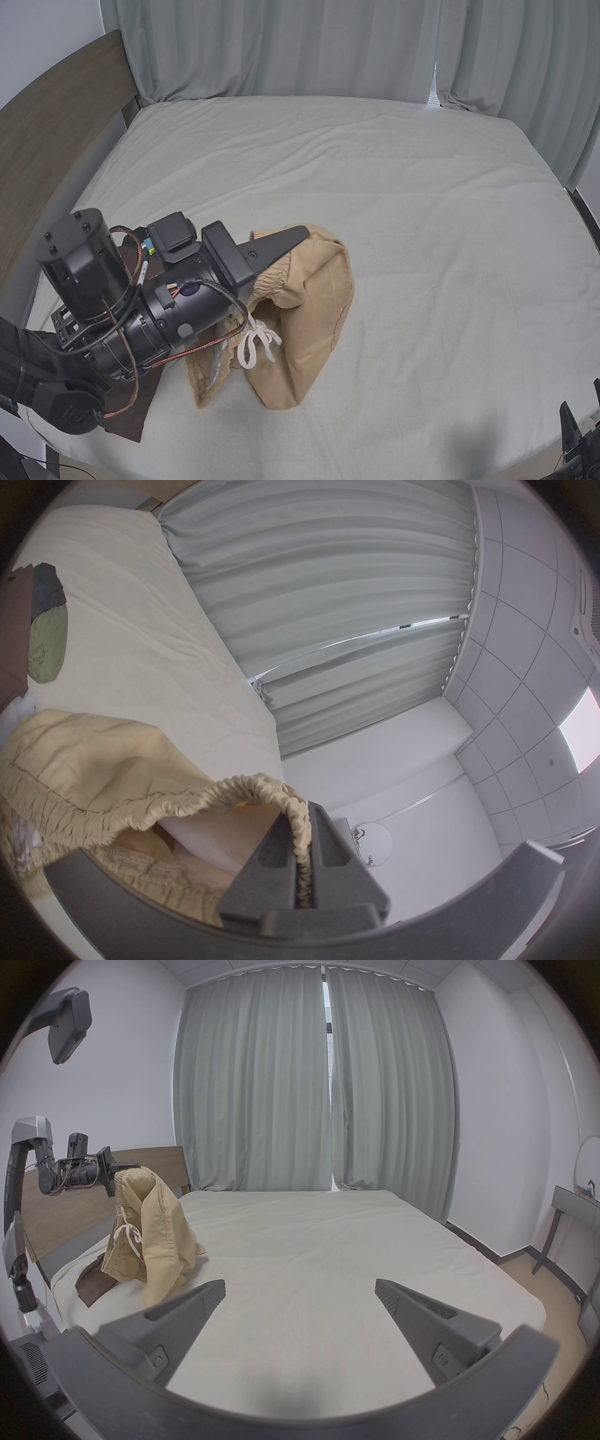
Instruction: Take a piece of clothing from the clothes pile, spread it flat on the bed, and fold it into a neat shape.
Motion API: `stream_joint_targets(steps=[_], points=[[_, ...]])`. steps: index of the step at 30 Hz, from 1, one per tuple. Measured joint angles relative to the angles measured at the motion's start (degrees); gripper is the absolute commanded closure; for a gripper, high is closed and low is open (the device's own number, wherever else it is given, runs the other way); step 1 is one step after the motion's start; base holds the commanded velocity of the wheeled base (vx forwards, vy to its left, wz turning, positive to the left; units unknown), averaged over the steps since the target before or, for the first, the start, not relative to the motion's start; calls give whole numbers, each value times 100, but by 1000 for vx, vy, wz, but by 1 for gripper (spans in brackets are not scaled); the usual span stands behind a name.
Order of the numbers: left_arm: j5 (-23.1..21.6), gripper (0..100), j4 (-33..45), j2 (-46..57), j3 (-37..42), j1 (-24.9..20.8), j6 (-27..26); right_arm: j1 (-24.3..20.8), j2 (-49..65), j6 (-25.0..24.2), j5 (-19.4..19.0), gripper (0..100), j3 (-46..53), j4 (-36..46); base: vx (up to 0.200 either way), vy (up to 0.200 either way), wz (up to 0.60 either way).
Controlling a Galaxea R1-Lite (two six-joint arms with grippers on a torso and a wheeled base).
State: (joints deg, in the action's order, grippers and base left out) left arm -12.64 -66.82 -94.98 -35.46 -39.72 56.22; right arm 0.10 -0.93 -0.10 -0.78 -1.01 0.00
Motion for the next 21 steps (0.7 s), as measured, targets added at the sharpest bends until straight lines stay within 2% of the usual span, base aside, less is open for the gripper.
stream_joint_targets(steps=[9, 21], points=[[400, 100, 346, -168, -627, -452, 54, 0, 0, 0, 2, 0, 0, 0, 0, 0, 0], [523, 100, 546, -614, -1409, -1019, 60, 0, 0, 0, 2, 0, 0, 0, 0, 0, 0]])
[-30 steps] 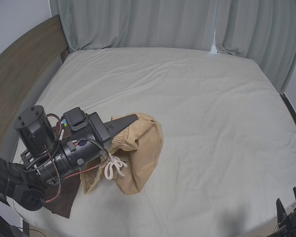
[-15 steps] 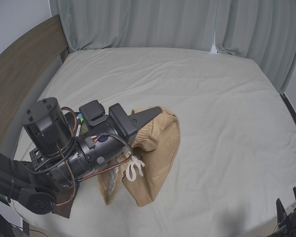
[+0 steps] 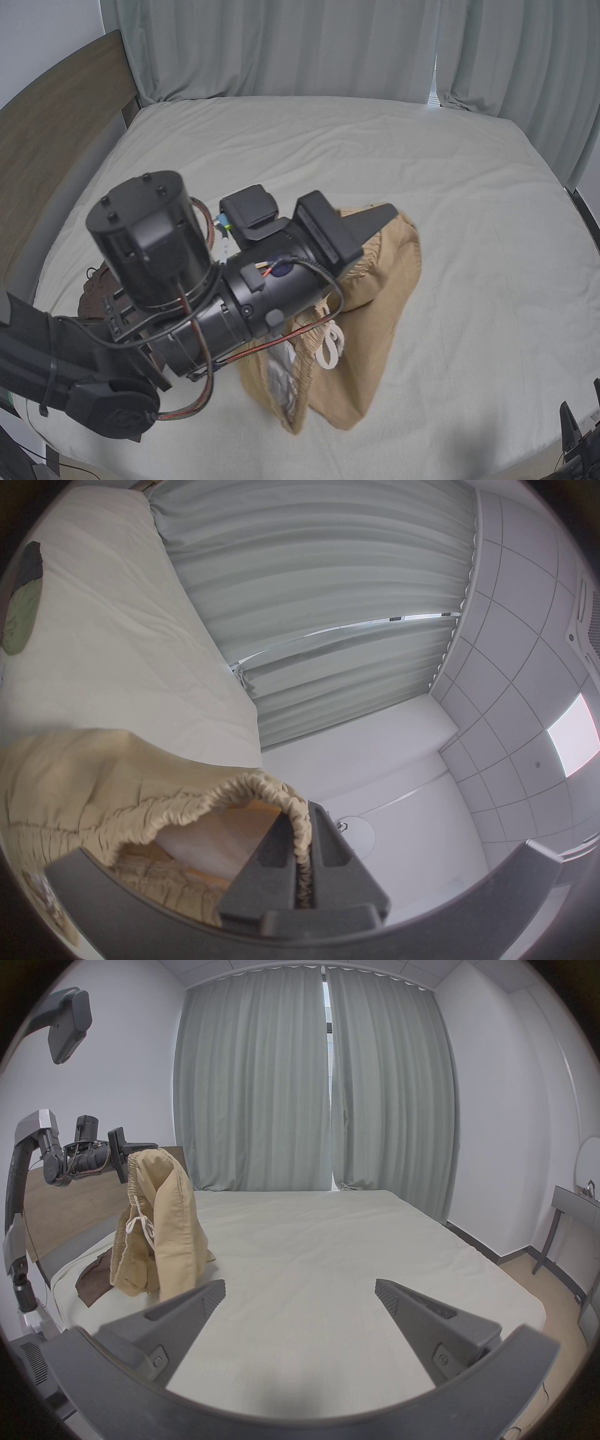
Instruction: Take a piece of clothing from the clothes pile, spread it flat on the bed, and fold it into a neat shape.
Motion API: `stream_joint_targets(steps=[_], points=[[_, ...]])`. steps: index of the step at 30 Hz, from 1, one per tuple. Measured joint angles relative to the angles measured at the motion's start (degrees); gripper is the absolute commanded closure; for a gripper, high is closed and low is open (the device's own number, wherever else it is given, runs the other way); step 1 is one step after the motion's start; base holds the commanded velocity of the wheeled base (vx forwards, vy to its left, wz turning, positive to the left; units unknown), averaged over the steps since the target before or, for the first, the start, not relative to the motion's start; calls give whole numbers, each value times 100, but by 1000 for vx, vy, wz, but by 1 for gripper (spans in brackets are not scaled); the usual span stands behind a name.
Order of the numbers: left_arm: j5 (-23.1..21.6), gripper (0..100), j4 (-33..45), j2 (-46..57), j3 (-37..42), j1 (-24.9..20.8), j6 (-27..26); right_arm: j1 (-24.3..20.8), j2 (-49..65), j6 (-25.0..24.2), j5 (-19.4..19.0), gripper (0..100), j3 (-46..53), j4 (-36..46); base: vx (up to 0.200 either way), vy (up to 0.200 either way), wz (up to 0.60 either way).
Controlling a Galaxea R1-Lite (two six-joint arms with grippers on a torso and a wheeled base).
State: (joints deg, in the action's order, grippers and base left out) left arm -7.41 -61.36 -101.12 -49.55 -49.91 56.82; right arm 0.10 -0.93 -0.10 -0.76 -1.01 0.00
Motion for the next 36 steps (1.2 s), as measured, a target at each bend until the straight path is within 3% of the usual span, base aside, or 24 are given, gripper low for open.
stream_joint_targets(steps=[11, 23, 31, 36], points=[[-6, 100, 315, -574, -1014, -417, 29, 0, 0, -1, 0, 0, 0, 0, 0, 0, 0], [6, 100, 583, -756, -1897, -922, 501, 0, 0, -4, -2, 0, 0, 0, 0, 0, 0], [61, 100, 585, -736, -2308, -1020, 958, 0, 0, -9, 0, 0, 0, 0, 0, 0, 0], [173, 100, 612, -612, -2150, -872, 1009, 0, 0, -6, 0, 0, 0, 0, 0, 0, 0]])
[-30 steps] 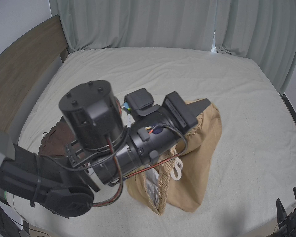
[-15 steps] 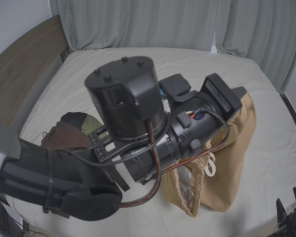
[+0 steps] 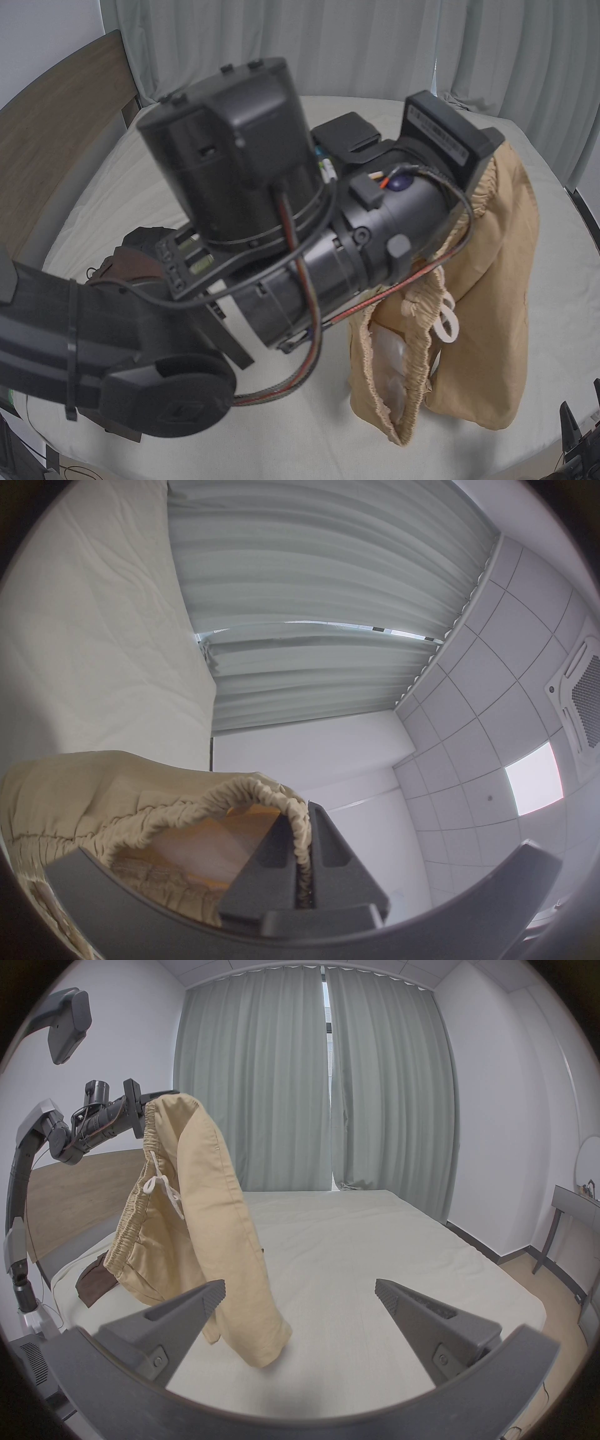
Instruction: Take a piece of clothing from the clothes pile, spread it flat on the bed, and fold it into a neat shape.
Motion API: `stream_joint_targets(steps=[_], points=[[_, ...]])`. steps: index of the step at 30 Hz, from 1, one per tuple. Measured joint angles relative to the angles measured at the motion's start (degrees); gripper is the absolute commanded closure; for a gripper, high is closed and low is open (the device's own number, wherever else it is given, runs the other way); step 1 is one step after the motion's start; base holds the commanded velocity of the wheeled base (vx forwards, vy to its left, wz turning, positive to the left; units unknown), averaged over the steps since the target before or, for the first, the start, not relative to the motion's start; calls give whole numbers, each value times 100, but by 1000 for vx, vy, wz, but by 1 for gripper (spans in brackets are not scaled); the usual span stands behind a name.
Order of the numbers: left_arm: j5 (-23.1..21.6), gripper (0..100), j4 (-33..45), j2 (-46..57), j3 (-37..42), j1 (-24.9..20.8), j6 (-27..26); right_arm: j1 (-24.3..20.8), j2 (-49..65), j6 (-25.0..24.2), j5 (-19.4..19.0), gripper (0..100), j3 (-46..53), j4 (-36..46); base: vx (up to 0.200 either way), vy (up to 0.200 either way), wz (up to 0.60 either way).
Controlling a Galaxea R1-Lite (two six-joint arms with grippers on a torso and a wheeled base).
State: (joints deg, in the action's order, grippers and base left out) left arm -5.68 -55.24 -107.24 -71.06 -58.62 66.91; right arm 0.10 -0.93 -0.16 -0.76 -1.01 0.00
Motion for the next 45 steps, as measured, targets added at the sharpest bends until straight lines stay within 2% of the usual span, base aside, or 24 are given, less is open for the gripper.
stream_joint_targets(steps=[4, 9, 21, 29, 35, 45], points=[[10, 100, -32, 160, 402, 207, -13, 0, 0, 0, 0, 0, 0, 0, 0, 0, 0], [2, 100, -344, 368, 1313, 557, -82, 0, 0, 0, -2, 0, 0, 0, 0, 0, 0], [5, 100, -2510, 250, 3123, 1323, -429, 0, 0, -2, -2, 0, 0, 0, 0, 0, 0], [-1, 100, -3312, -137, 3656, 1736, -703, 0, 0, 0, 0, 0, 0, 0, 0, 0, 0], [11, 100, -3369, -378, 3862, 2092, -846, -2, 0, 6, 0, 0, 0, 0, 0, 0, 0], [-4, 100, -3369, -497, 3989, 2406, -1381, 0, 0, 13, 0, 0, 0, 0, 0, 0, 0]])
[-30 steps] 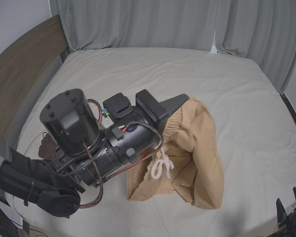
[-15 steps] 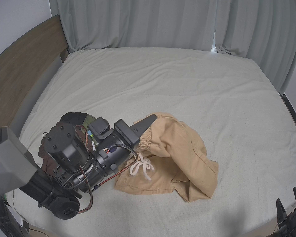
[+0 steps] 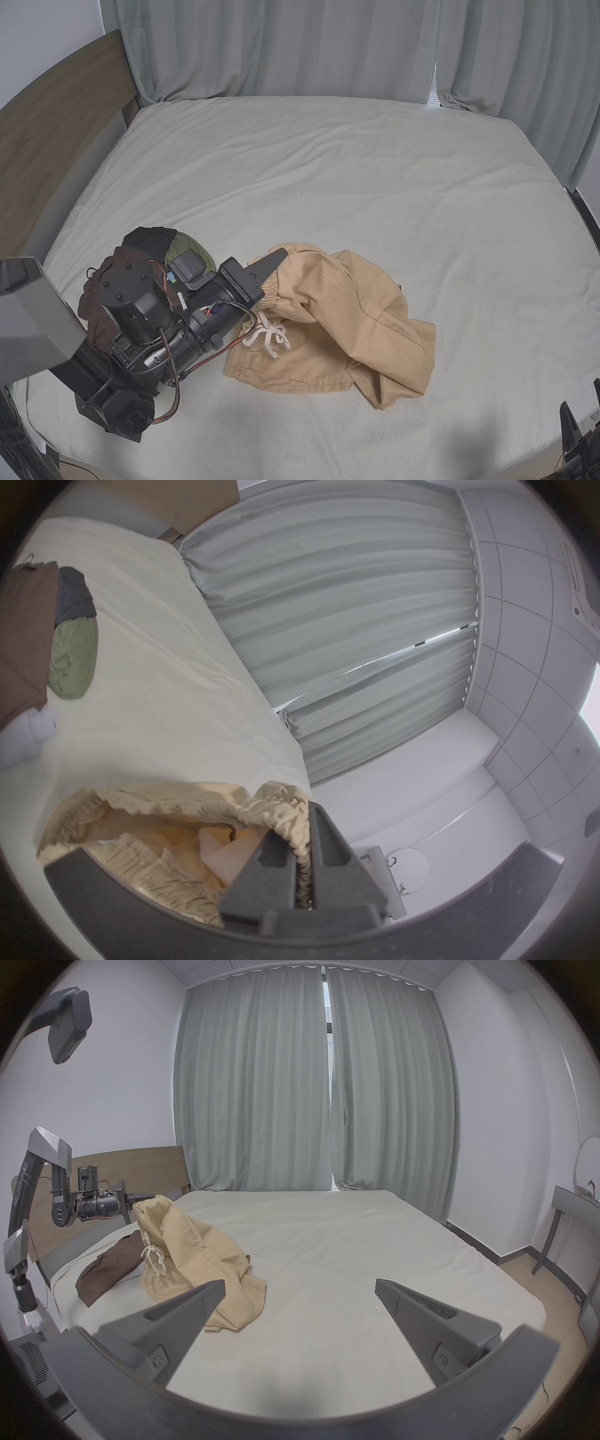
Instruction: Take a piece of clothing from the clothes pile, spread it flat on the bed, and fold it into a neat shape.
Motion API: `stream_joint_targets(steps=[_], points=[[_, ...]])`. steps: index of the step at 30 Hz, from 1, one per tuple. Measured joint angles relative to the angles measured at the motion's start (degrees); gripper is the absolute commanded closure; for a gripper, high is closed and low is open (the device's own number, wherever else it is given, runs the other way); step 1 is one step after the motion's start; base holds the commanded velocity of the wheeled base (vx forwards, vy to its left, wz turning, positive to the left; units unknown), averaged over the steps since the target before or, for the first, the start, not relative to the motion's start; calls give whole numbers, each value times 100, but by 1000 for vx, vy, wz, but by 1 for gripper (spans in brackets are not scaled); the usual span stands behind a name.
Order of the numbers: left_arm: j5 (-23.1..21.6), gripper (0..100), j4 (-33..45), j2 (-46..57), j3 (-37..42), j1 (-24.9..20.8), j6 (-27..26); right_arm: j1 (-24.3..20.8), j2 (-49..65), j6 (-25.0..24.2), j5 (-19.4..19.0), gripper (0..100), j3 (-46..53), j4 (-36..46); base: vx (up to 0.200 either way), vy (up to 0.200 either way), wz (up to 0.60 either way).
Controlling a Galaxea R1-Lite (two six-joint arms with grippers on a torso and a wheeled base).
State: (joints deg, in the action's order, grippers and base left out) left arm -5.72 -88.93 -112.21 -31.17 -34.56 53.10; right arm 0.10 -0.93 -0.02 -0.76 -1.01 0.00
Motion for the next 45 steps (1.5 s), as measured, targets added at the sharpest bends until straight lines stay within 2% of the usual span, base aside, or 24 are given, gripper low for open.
stream_joint_targets(steps=[9, 13, 17, 25, 32, 45], points=[[-126, 100, 6, -82, 63, 430, -195, 4, 0, 7, 0, 0, 0, 0, 0, 0, 0], [-265, 100, 4, -178, 135, 662, -586, 0, 0, 13, -4, 0, 0, 0, 0, 0, 0], [-343, 100, 0, -361, 234, 912, -1219, 0, 0, 24, -13, 0, 0, 0, 0, 0, 0], [-375, 100, -5, -601, 325, 1323, -1454, 0, 0, 54, -35, 0, 0, 0, 0, 0, 0], [-364, 100, -7, -695, 364, 1408, -1659, 0, 0, 62, -35, 0, 0, 0, 0, 0, 0], [-352, 100, -5, -750, 363, 1417, -1668, 17, 0, 57, -69, 0, 0, -44, 0, 0, 0]])
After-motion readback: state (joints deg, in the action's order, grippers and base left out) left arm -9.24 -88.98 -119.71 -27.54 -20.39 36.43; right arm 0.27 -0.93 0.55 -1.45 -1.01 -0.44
